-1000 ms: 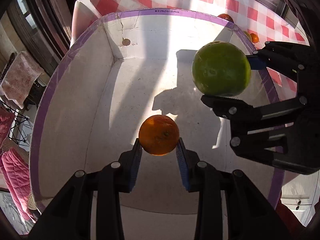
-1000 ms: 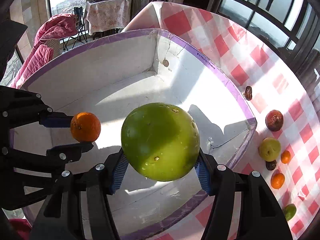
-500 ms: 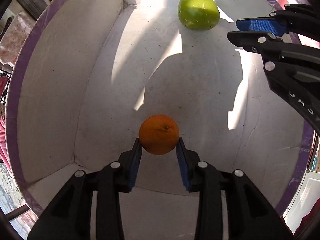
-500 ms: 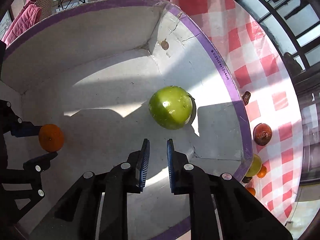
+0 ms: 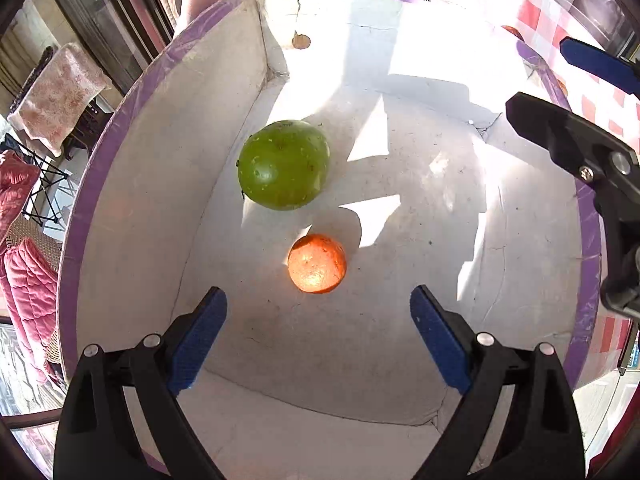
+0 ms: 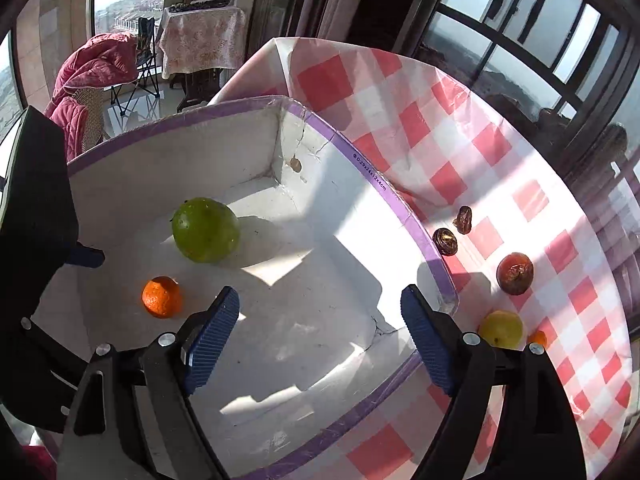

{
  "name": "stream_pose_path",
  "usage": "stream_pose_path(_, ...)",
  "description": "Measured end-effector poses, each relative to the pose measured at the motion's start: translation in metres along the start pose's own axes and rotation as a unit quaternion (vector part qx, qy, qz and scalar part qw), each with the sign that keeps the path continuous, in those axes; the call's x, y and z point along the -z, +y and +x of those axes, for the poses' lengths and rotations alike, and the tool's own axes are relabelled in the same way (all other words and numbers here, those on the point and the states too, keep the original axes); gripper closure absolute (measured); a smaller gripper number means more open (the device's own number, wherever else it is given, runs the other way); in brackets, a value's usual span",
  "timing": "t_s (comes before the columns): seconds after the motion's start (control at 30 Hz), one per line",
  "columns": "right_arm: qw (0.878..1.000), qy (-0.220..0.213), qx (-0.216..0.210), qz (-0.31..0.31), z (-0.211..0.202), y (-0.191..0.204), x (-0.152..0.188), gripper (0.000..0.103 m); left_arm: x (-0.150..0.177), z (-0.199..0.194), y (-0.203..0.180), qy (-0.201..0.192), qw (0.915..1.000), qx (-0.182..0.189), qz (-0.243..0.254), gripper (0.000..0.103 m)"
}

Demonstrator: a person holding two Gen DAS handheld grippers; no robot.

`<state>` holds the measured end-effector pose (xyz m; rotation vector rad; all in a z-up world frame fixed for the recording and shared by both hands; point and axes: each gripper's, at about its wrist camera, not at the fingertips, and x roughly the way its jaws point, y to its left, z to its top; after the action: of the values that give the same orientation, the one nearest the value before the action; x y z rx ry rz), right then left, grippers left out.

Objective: Organize fruits
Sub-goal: 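Open the right gripper to drop the pomelo while the left gripper drops the orange into the box, then move both open grippers back over the fruits on the table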

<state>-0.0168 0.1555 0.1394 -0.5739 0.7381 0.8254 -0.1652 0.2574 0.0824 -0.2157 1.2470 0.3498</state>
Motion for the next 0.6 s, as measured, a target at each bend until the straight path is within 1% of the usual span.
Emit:
stream_pose_path(0.03,0.999,-0.034,0.002,0.022,-0.015,-0.01,0.005,0.014,0.001,-0.009,-0.002,-0.025,0.9996,-0.01,-0.003,0.01)
stream_pose_path(0.07,0.997,-0.069,0.003,0.045,-0.031,-0.022,0.013,0.014,0.001,-0.019,-0.009,-0.053,0.9984,-0.022,-0.005,0.007)
stream_pose_path(0.1,0.992,-0.102,0.005,0.067,-0.045,-0.033,0.023,0.014,0.007,-0.025,-0.008,-0.081,0.9962,-0.032,-0.004,0.004)
stream_pose_path(0.13,0.987,-0.136,0.008,0.09,-0.059,-0.044,0.036,0.011,0.009,-0.033,-0.009,-0.108,0.9932,-0.044,-0.003,0.003)
stream_pose_path(0.17,0.98,-0.164,0.012,0.113,-0.071,-0.055,0.051,0.011,0.01,-0.042,-0.014,-0.136,0.9889,-0.061,-0.001,0.002)
stream_pose_path(0.2,0.973,-0.185,0.014,0.137,-0.079,-0.067,0.067,0.011,0.006,-0.05,-0.017,-0.167,0.9827,-0.08,0.0,0.002)
stream_pose_path(0.23,0.967,-0.197,0.012,0.161,-0.083,-0.081,0.084,0.011,0.002,-0.057,-0.02,-0.197,0.9759,-0.094,0.003,0.002)
stream_pose_path(0.27,0.963,-0.193,0.012,0.187,-0.084,-0.096,0.1,0.011,0.004,-0.069,-0.028,-0.228,0.968,-0.105,0.008,0.002)
stream_pose_path(0.33,0.957,-0.159,0.019,0.243,-0.077,-0.127,0.129,0.011,0.002,-0.085,-0.052,-0.292,0.9502,-0.106,0.026,0.002)
stream_pose_path(0.37,0.95,-0.142,0.027,0.275,-0.073,-0.142,0.145,0.011,0.004,-0.097,-0.066,-0.32,0.9418,-0.097,0.038,0.002)
stream_pose_path(0.4,0.941,-0.13,0.034,0.31,-0.068,-0.156,0.163,0.011,0.006,-0.105,-0.088,-0.344,0.9338,-0.082,0.051,0.002)
stream_pose_path(0.43,0.932,-0.12,0.039,0.339,-0.064,-0.17,0.18,0.011,0.005,-0.114,-0.102,-0.362,0.928,-0.064,0.061,0.002)
stream_pose_path(0.5,0.917,-0.095,0.063,0.383,-0.056,-0.195,0.212,0.011,0.006,-0.124,-0.139,-0.38,0.9213,-0.014,0.084,0.002)
stream_pose_path(0.57,0.9,-0.078,0.076,0.422,-0.052,-0.215,0.242,0.011,0.011,-0.127,-0.175,-0.384,0.9168,0.039,0.101,0.002)
stream_pose_path(0.6,0.893,-0.075,0.077,0.438,-0.05,-0.224,0.254,0.011,0.013,-0.117,-0.196,-0.382,0.9151,0.069,0.108,0.002)
